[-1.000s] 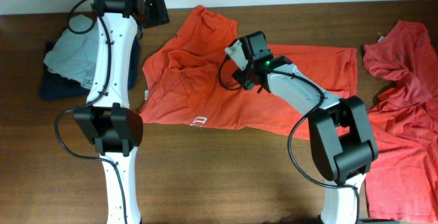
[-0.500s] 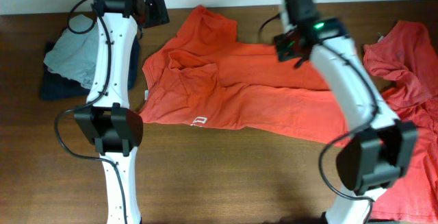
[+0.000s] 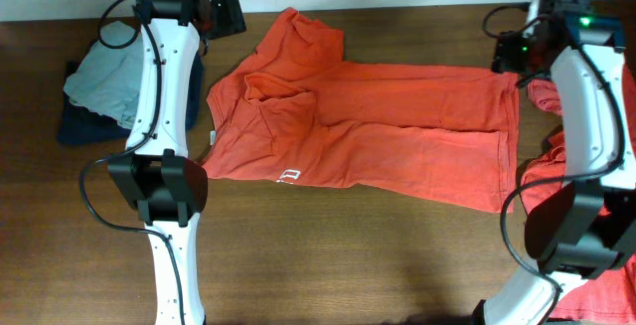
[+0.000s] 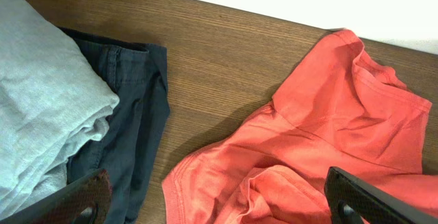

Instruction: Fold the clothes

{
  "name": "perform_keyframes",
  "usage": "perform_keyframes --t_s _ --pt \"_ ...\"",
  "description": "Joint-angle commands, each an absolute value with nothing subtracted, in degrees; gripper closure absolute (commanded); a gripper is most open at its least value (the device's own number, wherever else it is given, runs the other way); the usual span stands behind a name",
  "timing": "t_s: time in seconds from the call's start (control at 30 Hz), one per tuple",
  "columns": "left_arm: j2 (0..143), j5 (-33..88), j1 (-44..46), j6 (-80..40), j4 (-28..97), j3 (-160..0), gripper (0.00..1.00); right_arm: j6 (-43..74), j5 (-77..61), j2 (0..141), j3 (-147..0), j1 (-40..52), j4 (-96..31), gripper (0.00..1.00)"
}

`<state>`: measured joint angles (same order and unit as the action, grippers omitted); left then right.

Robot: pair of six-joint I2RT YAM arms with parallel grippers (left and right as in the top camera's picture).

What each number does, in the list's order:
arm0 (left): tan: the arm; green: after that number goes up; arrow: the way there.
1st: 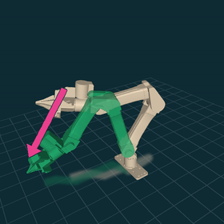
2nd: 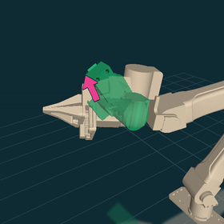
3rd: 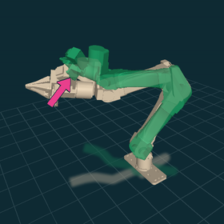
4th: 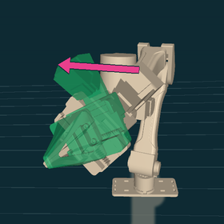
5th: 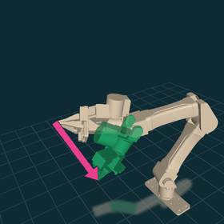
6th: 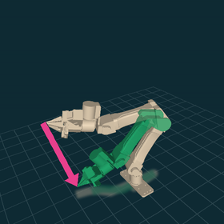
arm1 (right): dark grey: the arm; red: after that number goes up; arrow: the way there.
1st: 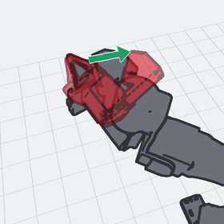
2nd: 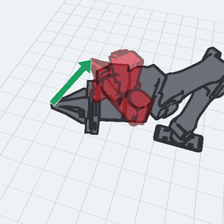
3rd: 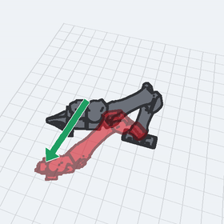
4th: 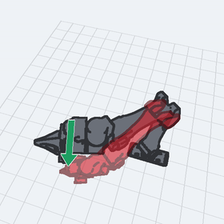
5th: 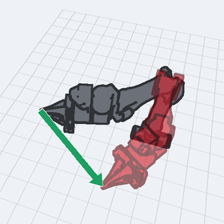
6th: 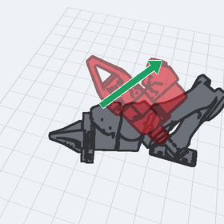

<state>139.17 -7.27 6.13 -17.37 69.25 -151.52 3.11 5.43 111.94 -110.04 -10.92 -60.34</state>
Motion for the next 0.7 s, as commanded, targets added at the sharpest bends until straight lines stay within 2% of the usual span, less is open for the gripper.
perform_keyframes --t_s 0.0,0.4,0.67 --pt "139.06 -7.05 6.22 -17.32 69.25 -152.03 0.01 3.9 2.52 115.87 -110.8 -13.23 -58.48 0.24" --pt "139.06 -7.05 6.22 -17.32 69.25 -152.03 0.01 3.88 2.55 130.17 -110.8 -16.16 -41.74 0.24" --pt "139.06 -7.05 6.22 -17.32 69.25 -152.03 0.01 3.53 2.55 136.55 -110.8 -16.12 -34.89 0.24"
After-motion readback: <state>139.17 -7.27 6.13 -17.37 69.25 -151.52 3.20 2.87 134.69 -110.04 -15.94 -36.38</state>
